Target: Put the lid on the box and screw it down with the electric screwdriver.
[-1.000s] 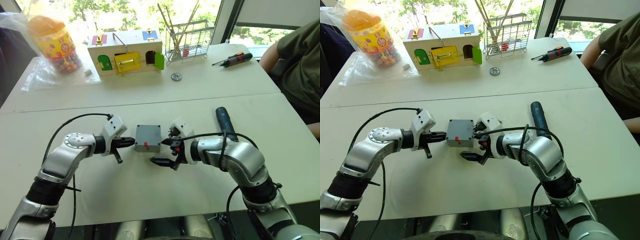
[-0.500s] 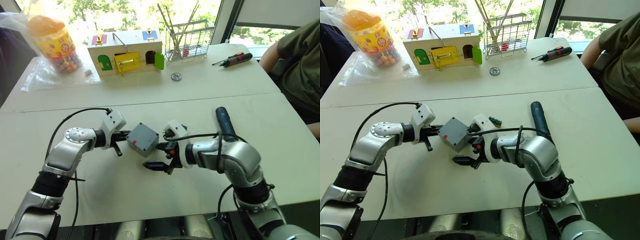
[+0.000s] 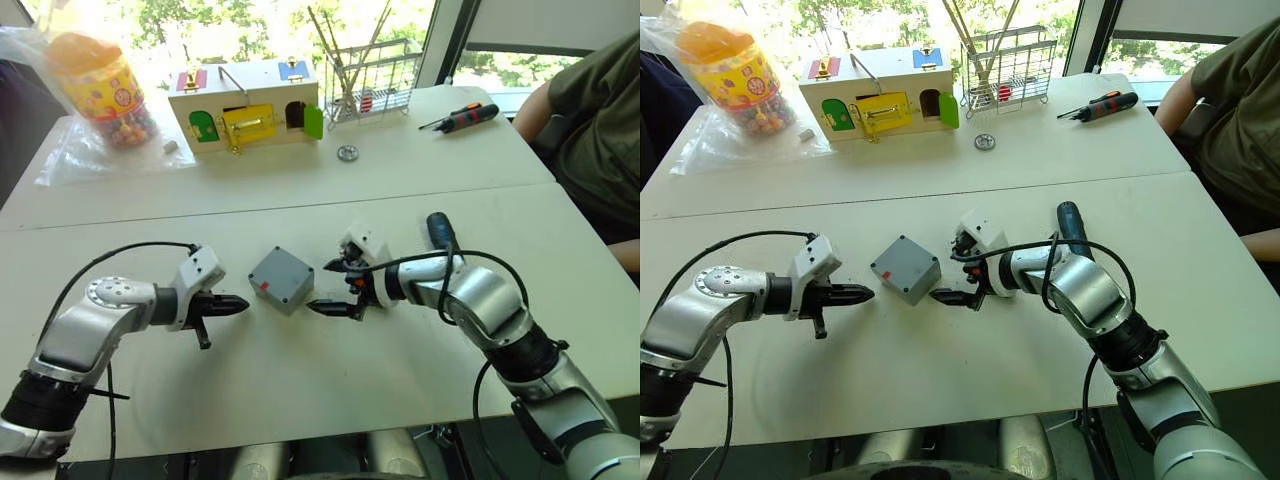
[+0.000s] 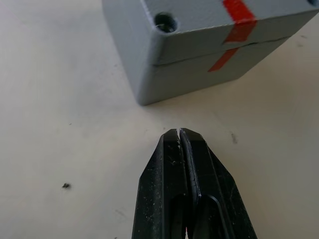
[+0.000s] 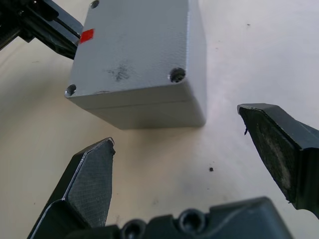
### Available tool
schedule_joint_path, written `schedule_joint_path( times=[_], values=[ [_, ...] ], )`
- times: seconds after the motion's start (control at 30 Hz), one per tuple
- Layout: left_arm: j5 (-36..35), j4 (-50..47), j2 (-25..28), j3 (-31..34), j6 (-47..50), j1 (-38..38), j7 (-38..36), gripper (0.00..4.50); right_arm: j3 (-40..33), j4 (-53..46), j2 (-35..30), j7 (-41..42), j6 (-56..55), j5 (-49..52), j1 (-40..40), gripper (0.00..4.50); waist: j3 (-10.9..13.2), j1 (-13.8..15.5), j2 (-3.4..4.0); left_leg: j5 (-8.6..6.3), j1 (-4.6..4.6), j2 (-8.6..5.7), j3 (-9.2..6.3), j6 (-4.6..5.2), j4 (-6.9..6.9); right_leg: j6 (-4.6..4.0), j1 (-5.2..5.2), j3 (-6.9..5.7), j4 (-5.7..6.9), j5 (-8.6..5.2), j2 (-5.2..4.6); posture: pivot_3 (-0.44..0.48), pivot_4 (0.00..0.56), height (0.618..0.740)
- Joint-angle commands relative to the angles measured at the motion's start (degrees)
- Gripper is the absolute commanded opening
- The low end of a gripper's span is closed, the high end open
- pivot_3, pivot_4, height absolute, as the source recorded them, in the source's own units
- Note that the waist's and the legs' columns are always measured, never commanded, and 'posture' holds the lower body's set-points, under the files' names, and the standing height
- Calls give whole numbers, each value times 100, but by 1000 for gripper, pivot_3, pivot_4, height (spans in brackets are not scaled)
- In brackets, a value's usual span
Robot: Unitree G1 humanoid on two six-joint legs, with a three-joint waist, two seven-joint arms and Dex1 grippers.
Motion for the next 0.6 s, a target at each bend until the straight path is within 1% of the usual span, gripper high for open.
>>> schedule_joint_path(
  times=[0.03, 0.23, 0.43, 0.6],
  values=[
    [3, -117, -159, 1, 3, -104, 226, 0, 2, -104, 148, 189, -255, -38, -90, 4446, 0, -2, 0, 0, 0, 0, 0, 0, 0, 0, -1, 0, 0, 0, 0, 0, 150, 740],
    [272, 201, -357, -96, -276, -354, 438, 0, -78, -566, 161, 331, -33, 152, 134, 4446, 0, 54, 0, 0, 0, 0, 0, 0, 0, 0, -1, -2, 0, 0, 1, 0, 150, 740],
    [367, 498, -534, -190, -425, -653, 468, 0, -137, -920, 231, 176, 321, 200, 397, 4446, 0, 86, -1, 0, 0, 0, -1, -1, 8, 0, 2, -3, 1, 0, 1, 0, 150, 740],
    [431, 622, -611, -278, -536, -762, 454, 0, -99, -955, 250, 34, 405, 100, 481, 4446, 0, 83, -1, 0, 0, 0, -1, -1, 8, 0, 1, -3, 2, 0, 1, 0, 150, 740]
  ],
)
